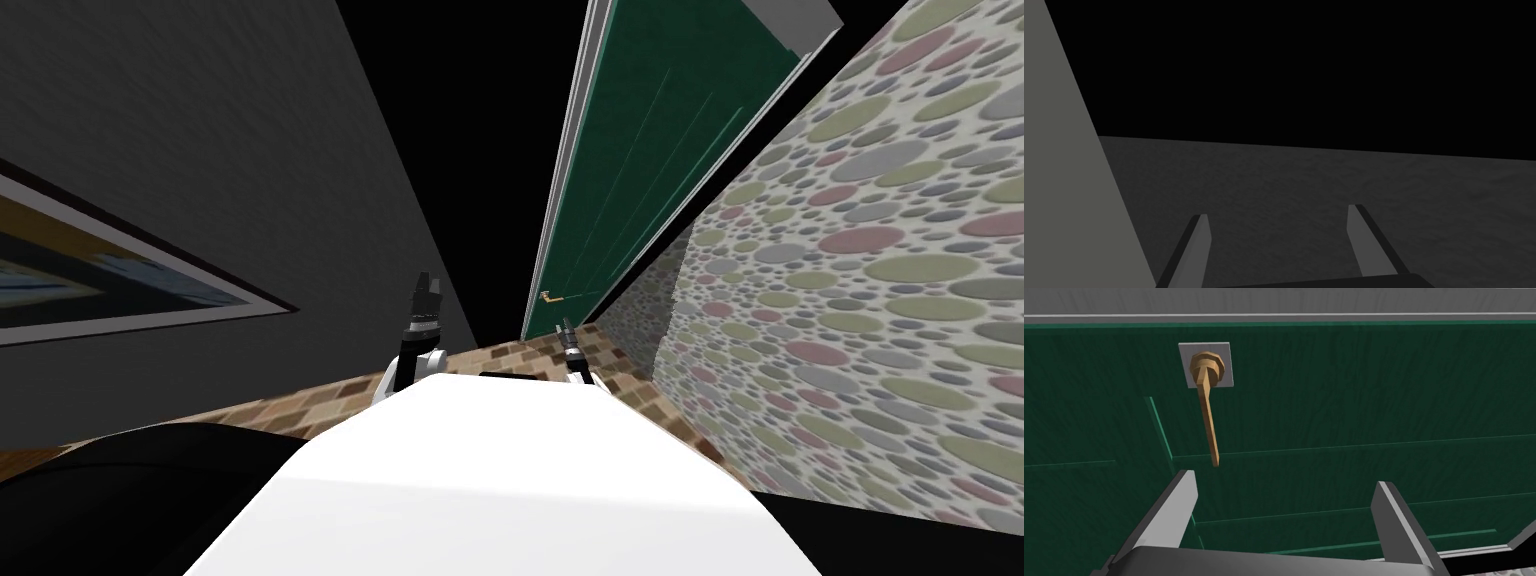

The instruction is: Pull the door open

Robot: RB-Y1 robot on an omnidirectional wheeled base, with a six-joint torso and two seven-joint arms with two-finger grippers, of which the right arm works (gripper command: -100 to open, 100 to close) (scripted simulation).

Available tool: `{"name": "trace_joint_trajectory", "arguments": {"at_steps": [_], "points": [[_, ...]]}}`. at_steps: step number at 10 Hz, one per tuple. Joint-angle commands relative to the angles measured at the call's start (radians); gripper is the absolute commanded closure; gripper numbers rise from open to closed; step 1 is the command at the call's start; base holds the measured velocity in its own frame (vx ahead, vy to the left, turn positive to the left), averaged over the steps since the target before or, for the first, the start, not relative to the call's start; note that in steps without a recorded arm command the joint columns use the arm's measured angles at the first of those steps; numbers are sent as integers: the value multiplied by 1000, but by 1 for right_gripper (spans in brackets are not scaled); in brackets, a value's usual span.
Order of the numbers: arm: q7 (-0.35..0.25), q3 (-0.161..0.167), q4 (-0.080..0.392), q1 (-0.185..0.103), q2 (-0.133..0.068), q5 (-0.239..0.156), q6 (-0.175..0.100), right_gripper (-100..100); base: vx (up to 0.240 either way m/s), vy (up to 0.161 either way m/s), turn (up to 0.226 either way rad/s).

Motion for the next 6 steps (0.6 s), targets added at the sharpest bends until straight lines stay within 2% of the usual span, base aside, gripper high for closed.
{"name": "trace_joint_trajectory", "arguments": {"at_steps": [1,6], "points": [[-8,5,41,-12,-7,0,-17,-100,29,-27,71],[-37,22,170,-46,-35,-2,-58,-100,62,-61,123]]}}
